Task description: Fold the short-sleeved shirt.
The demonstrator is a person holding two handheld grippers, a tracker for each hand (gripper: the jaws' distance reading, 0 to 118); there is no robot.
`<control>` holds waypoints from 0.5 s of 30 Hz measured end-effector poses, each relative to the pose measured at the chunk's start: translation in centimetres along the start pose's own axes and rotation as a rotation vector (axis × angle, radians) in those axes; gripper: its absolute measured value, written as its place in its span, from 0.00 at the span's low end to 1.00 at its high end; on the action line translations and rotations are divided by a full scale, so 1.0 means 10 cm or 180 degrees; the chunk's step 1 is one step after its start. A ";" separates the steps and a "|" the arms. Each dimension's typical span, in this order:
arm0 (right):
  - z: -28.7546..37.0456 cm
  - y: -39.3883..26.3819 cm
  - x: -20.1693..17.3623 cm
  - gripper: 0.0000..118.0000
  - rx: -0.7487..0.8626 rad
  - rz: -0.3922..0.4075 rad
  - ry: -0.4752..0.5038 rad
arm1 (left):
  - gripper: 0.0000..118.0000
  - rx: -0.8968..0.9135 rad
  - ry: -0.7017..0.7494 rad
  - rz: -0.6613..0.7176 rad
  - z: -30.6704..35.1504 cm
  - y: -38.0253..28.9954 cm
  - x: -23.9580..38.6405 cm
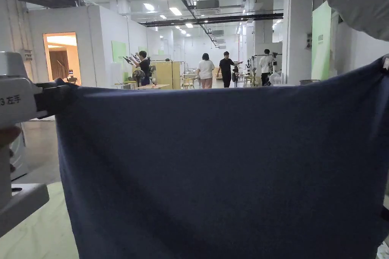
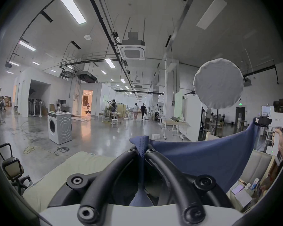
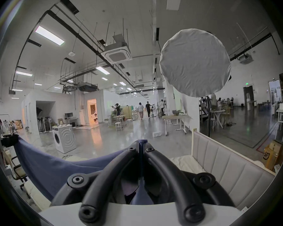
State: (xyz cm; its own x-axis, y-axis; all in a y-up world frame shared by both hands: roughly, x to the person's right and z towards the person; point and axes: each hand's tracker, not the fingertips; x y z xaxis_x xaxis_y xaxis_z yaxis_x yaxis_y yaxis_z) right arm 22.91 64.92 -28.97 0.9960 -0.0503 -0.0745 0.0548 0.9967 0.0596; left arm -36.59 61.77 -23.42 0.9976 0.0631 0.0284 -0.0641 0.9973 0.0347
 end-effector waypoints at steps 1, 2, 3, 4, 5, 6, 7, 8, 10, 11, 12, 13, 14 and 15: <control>0.00 0.00 0.02 0.03 0.0000 -0.0015 -0.0013 | 0.04 0.0021 -0.0008 0.0035 -0.02 -0.01 -0.02; -0.01 0.00 0.03 0.03 -0.0030 -0.0051 -0.0005 | 0.04 0.0040 0.0004 0.0071 -0.03 -0.02 -0.03; -0.01 -0.01 0.04 0.03 -0.0038 -0.0074 -0.0006 | 0.04 0.0049 0.0008 0.0100 -0.05 -0.03 -0.04; 0.00 -0.01 0.03 0.03 0.0013 -0.0049 -0.0021 | 0.04 0.0039 -0.0003 0.0148 -0.07 -0.07 -0.05; -0.09 -0.03 0.04 0.03 -0.0015 -0.0076 0.0187 | 0.04 0.0034 -0.0016 0.0164 -0.09 -0.08 -0.06; -0.12 -0.04 0.06 0.03 0.0029 -0.0042 0.0161 | 0.04 0.0000 -0.0026 0.0157 -0.11 -0.09 -0.05; -0.15 -0.06 0.08 0.03 0.0021 -0.0046 0.0165 | 0.04 -0.0024 -0.0029 0.0143 -0.13 -0.11 -0.05; -0.17 -0.07 0.09 0.03 0.0008 -0.0041 0.0168 | 0.04 -0.0044 -0.0038 0.0121 -0.14 -0.13 -0.05; -0.09 -0.07 0.07 0.03 0.0021 -0.0009 0.0153 | 0.04 -0.0068 -0.0050 0.0091 -0.16 -0.16 -0.04; -0.10 -0.09 0.09 0.03 0.0003 -0.0033 0.0150 | 0.04 -0.0056 -0.0052 0.0078 -0.17 -0.17 -0.03; -0.12 -0.10 0.10 0.03 -0.0002 -0.0058 0.0147 | 0.04 -0.0063 -0.0057 0.0081 -0.18 -0.18 -0.04; -0.21 -0.13 0.07 0.03 -0.0016 -0.0063 0.0362 | 0.04 -0.0058 -0.0058 0.0087 -0.20 -0.19 -0.04; -0.24 -0.15 0.07 0.03 -0.0024 -0.0074 0.0328 | 0.04 -0.0056 -0.0064 0.0087 -0.21 -0.19 -0.02; -0.26 -0.16 0.07 0.03 -0.0014 -0.0064 0.0327 | 0.04 -0.0051 -0.0067 0.0064 -0.22 -0.19 0.00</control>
State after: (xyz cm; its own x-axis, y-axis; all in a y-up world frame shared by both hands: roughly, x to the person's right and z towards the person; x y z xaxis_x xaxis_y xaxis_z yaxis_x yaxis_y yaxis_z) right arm 23.32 63.50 -31.67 0.9821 -0.0637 -0.1775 0.0741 0.9959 0.0527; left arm -36.43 59.97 -25.67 0.9953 0.0826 0.0500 -0.0835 0.9963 0.0178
